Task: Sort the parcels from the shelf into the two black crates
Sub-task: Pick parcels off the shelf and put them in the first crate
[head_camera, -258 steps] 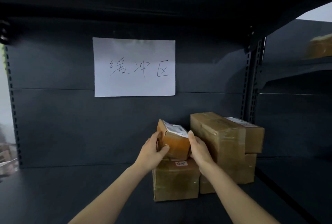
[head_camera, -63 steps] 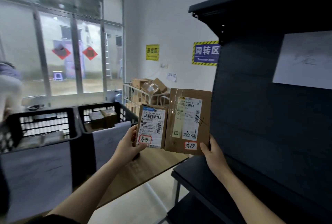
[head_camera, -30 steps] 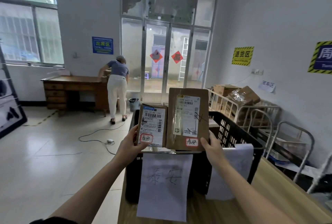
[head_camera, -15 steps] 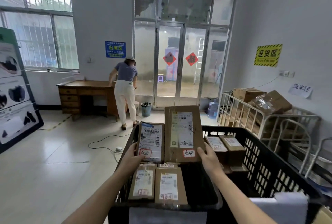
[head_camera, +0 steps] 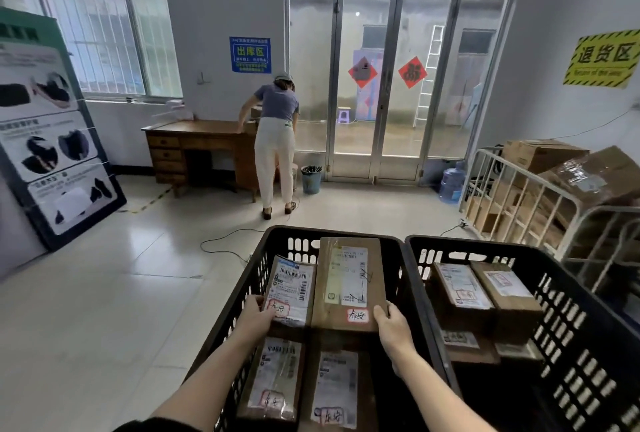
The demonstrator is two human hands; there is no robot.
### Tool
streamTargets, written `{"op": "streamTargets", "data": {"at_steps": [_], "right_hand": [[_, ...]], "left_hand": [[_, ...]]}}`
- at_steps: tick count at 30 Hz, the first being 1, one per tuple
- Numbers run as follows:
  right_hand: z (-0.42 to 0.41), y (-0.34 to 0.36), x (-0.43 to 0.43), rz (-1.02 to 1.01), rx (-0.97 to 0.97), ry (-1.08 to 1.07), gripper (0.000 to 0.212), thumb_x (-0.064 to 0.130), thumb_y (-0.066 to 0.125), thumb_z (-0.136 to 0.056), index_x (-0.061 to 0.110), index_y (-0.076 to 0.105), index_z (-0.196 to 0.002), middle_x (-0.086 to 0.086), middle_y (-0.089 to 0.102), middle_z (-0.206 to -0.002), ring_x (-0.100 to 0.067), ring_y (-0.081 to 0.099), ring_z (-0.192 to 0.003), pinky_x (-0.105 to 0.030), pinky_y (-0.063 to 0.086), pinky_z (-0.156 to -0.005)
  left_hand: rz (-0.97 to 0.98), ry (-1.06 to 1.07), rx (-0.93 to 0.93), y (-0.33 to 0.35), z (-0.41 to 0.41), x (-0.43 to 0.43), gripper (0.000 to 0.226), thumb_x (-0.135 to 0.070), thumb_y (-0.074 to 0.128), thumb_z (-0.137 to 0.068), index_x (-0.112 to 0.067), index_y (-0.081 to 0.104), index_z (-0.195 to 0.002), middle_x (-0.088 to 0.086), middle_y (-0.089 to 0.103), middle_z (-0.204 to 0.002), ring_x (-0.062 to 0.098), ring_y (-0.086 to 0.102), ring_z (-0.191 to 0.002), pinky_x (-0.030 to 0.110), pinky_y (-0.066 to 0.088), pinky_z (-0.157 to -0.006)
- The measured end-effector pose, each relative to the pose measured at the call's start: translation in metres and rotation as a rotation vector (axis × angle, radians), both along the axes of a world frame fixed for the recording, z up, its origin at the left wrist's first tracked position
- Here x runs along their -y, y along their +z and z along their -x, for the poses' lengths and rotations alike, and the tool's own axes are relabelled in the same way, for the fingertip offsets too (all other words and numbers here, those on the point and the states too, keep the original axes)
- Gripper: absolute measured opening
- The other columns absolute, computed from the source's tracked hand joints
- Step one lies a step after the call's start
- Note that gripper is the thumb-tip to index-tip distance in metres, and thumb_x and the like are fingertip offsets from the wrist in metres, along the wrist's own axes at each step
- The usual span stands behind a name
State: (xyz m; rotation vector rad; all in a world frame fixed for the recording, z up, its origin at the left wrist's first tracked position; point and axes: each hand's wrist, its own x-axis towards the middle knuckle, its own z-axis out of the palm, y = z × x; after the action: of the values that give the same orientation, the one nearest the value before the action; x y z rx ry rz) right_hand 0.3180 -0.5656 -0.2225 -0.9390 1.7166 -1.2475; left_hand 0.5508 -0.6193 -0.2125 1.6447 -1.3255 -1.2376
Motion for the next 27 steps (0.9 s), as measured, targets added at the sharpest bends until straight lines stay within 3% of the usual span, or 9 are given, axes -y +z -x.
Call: {"op": "streamTargets", "data": {"at_steps": [5, 12, 16, 19, 21, 24, 27], "right_hand": [[-0.001, -0.012, 0.023, -0.083, 0.019, 0.007, 0.030, 0.024, 0.038, -0.098, 0.013, 0.053, -0.122, -0.003, 0.063, -0.104, -0.019, 0.059, -0.097, -0.034, 0.049, -0.086], [-0.004, -0.023, 0.048, -0.112, -0.007, 0.004, 0.027, 0.023, 0.036, -0.097, 0.013, 0.053, -0.116, -0.003, 0.061, -0.103, -0.019, 0.057, -0.094, -0.032, 0.046, -0.081], [-0.006, -0.027, 0.058, -0.123, 0.019, -0.032, 0.023, 0.024, 0.036, -0.097, 0.017, 0.051, -0.112, -0.004, 0.062, -0.101, -0.019, 0.059, -0.090, -0.033, 0.049, -0.078], [-0.007, -0.029, 0.061, -0.127, 0.018, -0.034, 0.015, 0.024, 0.037, -0.097, 0.020, 0.048, -0.106, 0.001, 0.061, -0.092, -0.013, 0.059, -0.082, -0.026, 0.046, -0.061], [-0.006, -0.029, 0.061, -0.124, 0.000, -0.029, 0.013, 0.023, 0.038, -0.096, 0.022, 0.048, -0.104, 0.004, 0.060, -0.089, -0.010, 0.058, -0.079, -0.023, 0.043, -0.058], [-0.006, -0.029, 0.060, -0.117, -0.034, -0.021, 0.016, 0.023, 0.039, -0.095, 0.019, 0.049, -0.108, 0.004, 0.059, -0.090, -0.010, 0.057, -0.079, -0.023, 0.043, -0.060], [-0.007, -0.028, 0.060, -0.120, -0.066, -0.016, 0.024, 0.023, 0.039, -0.096, 0.015, 0.050, -0.116, 0.000, 0.059, -0.098, -0.016, 0.057, -0.087, -0.027, 0.044, -0.072]], "left_hand": [[0.015, 0.050, 0.075, -0.016, 0.003, 0.016, 0.034, -0.008, 0.048, -0.094, -0.001, 0.043, -0.127, 0.018, 0.057, -0.121, 0.022, 0.055, -0.097, 0.027, 0.045, -0.075], [-0.019, 0.081, 0.053, -0.031, 0.003, 0.033, 0.036, -0.020, 0.044, -0.098, -0.009, 0.040, -0.132, 0.017, 0.056, -0.124, 0.031, 0.057, -0.109, 0.041, 0.048, -0.093], [-0.007, 0.090, 0.089, -0.035, 0.008, 0.043, 0.036, -0.020, 0.040, -0.099, -0.008, 0.039, -0.133, 0.016, 0.054, -0.127, 0.029, 0.054, -0.110, 0.037, 0.046, -0.090], [-0.008, 0.099, 0.123, -0.041, 0.012, 0.047, 0.036, -0.025, 0.036, -0.100, -0.010, 0.040, -0.133, 0.015, 0.055, -0.125, 0.025, 0.053, -0.103, 0.033, 0.043, -0.081], [0.001, 0.113, 0.163, -0.043, 0.013, 0.051, 0.036, -0.026, 0.036, -0.100, -0.009, 0.042, -0.131, 0.015, 0.055, -0.126, 0.029, 0.053, -0.109, 0.032, 0.041, -0.081], [-0.003, 0.121, 0.215, -0.044, 0.016, 0.056, 0.036, -0.026, 0.036, -0.100, -0.008, 0.043, -0.130, 0.017, 0.055, -0.125, 0.032, 0.053, -0.111, 0.032, 0.039, -0.080], [-0.001, 0.111, 0.255, -0.042, 0.018, 0.058, 0.036, -0.026, 0.034, -0.100, -0.006, 0.044, -0.129, 0.018, 0.055, -0.126, 0.033, 0.053, -0.113, 0.032, 0.039, -0.081]]}}
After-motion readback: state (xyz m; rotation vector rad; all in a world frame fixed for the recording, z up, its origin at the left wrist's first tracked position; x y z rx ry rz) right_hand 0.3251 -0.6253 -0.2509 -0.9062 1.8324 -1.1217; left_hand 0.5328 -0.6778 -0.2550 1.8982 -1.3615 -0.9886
